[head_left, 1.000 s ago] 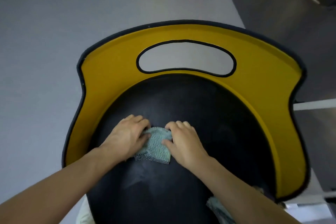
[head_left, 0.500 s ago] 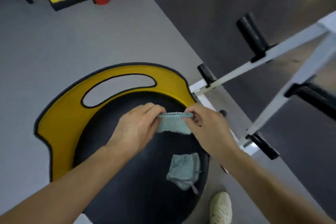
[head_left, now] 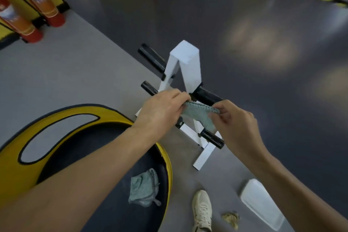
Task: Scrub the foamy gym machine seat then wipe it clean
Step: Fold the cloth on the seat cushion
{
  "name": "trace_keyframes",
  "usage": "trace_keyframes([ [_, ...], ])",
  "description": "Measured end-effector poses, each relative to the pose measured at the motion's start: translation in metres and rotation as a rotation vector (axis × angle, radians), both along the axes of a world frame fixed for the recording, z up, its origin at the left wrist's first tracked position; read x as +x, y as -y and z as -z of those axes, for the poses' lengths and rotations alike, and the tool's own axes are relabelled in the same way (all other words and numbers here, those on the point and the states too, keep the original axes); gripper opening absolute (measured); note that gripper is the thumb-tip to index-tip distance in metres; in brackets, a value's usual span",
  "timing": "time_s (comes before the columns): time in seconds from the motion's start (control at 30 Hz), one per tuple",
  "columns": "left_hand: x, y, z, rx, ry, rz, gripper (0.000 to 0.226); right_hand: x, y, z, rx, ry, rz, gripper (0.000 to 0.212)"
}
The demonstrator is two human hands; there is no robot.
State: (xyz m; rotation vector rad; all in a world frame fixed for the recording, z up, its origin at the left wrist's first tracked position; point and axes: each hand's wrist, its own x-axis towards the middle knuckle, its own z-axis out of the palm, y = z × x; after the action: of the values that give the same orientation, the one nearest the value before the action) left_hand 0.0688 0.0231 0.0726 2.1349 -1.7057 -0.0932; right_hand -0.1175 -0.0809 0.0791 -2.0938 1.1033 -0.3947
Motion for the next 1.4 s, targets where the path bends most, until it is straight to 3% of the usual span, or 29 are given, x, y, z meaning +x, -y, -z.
trace_keyframes([
  [0.1, -0.007, 0.034, -0.002, -0.015, 0.086, 0.041, 0.015, -0.012, 0.023, 0.001, 0.001, -0.002, 0.063, 0.006],
  [0.27, -0.013, 0.076, 0.002, 0.044, 0.258, 0.045, 0.03, -0.01, 0.056, 0.01, 0.014, -0.043, 0.158, 0.006],
  [0.43, -0.02, 0.096, 0.01, 0.082, 0.133, -0.015, 0.055, 0.001, 0.072, 0.02, 0.067, -0.043, 0.197, 0.007],
  [0.53, -0.027, 0.087, 0.022, 0.09, 0.096, 0.07, 0.063, 0.003, 0.074, 0.024, 0.092, -0.049, 0.197, 0.022],
  [0.6, -0.028, 0.081, 0.036, 0.119, 0.065, 0.125, 0.059, 0.004, 0.074, 0.026, 0.082, -0.085, 0.122, 0.035],
  [0.7, -0.028, 0.076, 0.046, 0.107, -0.015, 0.131, 0.058, 0.01, 0.067, 0.026, 0.085, -0.196, -0.055, 0.032],
  [0.8, -0.025, 0.051, 0.048, -0.012, -0.071, 0.067, 0.059, 0.013, 0.049, 0.026, -0.153, -0.317, -0.128, 0.045],
  [0.93, -0.014, -0.04, 0.068, -0.115, -0.158, -0.134, 0.043, 0.033, -0.009, 0.019, -0.59, 0.102, -0.325, 0.032],
  [1.07, 0.003, -0.16, 0.115, -0.025, -0.176, -0.413, 0.034, 0.068, -0.089, 0.042, -0.482, 0.238, -0.628, 0.029],
  [1.2, -0.002, -0.238, 0.164, 0.097, -0.254, -0.689, 0.031, 0.092, -0.142, 0.101, -0.306, 0.114, -0.916, 0.036],
  [1.4, -0.028, -0.286, 0.222, 0.369, -0.516, -0.966, 0.035, 0.116, -0.188, 0.203, -0.245, -0.183, -1.203, 0.038],
])
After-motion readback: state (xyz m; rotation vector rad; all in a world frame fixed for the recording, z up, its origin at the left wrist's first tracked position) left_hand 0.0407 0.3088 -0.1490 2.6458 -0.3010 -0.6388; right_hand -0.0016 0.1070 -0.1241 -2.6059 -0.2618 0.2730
